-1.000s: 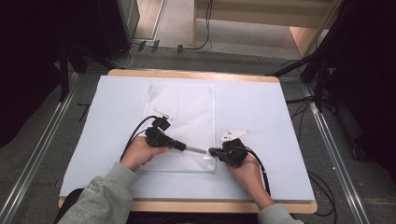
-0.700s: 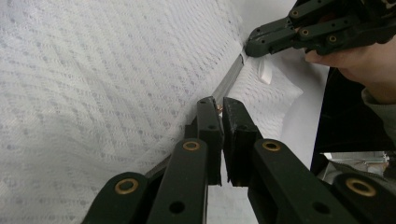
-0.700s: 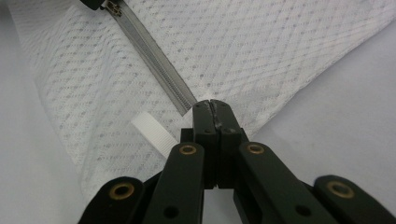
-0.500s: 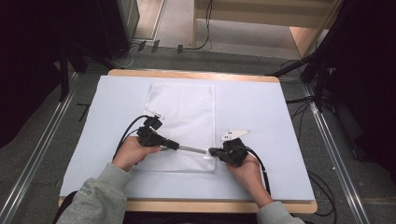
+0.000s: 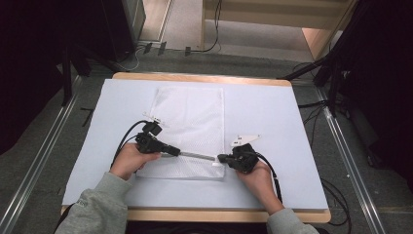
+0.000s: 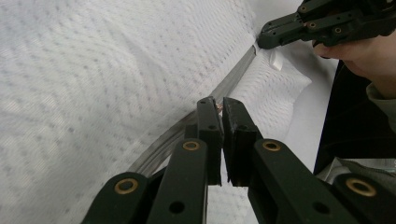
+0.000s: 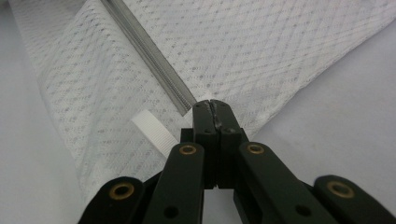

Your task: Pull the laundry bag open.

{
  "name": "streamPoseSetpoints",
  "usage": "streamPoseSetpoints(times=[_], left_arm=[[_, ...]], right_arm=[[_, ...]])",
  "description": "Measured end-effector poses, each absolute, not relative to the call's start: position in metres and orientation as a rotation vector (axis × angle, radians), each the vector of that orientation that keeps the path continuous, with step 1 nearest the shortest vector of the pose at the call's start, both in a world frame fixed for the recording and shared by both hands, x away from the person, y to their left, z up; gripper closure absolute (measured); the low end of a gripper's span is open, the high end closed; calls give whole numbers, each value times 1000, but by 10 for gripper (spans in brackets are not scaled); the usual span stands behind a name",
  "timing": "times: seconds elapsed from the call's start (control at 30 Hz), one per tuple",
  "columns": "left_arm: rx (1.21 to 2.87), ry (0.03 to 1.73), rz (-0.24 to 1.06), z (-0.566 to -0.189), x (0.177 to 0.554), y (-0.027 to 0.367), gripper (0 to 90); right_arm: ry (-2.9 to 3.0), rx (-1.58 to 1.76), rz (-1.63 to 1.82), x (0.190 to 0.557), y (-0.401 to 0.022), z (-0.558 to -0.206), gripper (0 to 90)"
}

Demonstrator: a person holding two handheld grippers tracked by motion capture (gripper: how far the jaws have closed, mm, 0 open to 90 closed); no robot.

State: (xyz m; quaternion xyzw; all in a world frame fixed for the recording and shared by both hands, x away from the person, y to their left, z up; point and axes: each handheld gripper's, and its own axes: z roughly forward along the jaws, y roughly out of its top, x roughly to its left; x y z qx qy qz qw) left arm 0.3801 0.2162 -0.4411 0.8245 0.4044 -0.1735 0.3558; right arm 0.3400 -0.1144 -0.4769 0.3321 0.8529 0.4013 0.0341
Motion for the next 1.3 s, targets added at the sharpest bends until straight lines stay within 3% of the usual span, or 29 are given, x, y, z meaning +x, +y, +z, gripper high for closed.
streamPoseSetpoints(times=[1.3], left_arm=[[2098,1160,-391,-438,371,274,879]], right_arm=[[2629,1032,1218,341,-114,-476,900]])
